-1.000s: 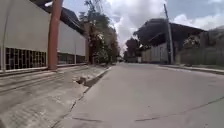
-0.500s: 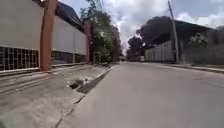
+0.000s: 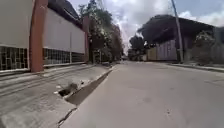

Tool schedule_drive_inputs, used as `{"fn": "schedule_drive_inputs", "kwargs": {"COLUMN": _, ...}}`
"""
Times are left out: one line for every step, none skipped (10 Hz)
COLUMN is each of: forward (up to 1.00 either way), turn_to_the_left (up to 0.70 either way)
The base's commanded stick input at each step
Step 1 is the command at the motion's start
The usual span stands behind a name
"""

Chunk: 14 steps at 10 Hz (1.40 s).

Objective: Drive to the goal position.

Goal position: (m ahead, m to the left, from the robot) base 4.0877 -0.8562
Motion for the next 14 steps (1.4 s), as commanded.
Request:
{"fn": "schedule_drive_inputs", "kwargs": {"forward": 1.0, "turn_to_the_left": -0.01}}
{"fn": "schedule_drive_inputs", "kwargs": {"forward": 1.0, "turn_to_the_left": -0.01}}
{"fn": "schedule_drive_inputs", "kwargs": {"forward": 1.0, "turn_to_the_left": -0.01}}
{"fn": "schedule_drive_inputs", "kwargs": {"forward": 1.0, "turn_to_the_left": -0.01}}
{"fn": "schedule_drive_inputs", "kwargs": {"forward": 1.0, "turn_to_the_left": -0.01}}
{"fn": "schedule_drive_inputs", "kwargs": {"forward": 1.0, "turn_to_the_left": -0.02}}
{"fn": "schedule_drive_inputs", "kwargs": {"forward": 1.0, "turn_to_the_left": -0.09}}
{"fn": "schedule_drive_inputs", "kwargs": {"forward": 1.0, "turn_to_the_left": -0.16}}
{"fn": "schedule_drive_inputs", "kwargs": {"forward": 1.0, "turn_to_the_left": -0.23}}
{"fn": "schedule_drive_inputs", "kwargs": {"forward": 1.0, "turn_to_the_left": -0.3}}
{"fn": "schedule_drive_inputs", "kwargs": {"forward": 1.0, "turn_to_the_left": -0.37}}
{"fn": "schedule_drive_inputs", "kwargs": {"forward": 1.0, "turn_to_the_left": -0.39}}
{"fn": "schedule_drive_inputs", "kwargs": {"forward": 1.0, "turn_to_the_left": -0.39}}
{"fn": "schedule_drive_inputs", "kwargs": {"forward": 1.0, "turn_to_the_left": -0.38}}
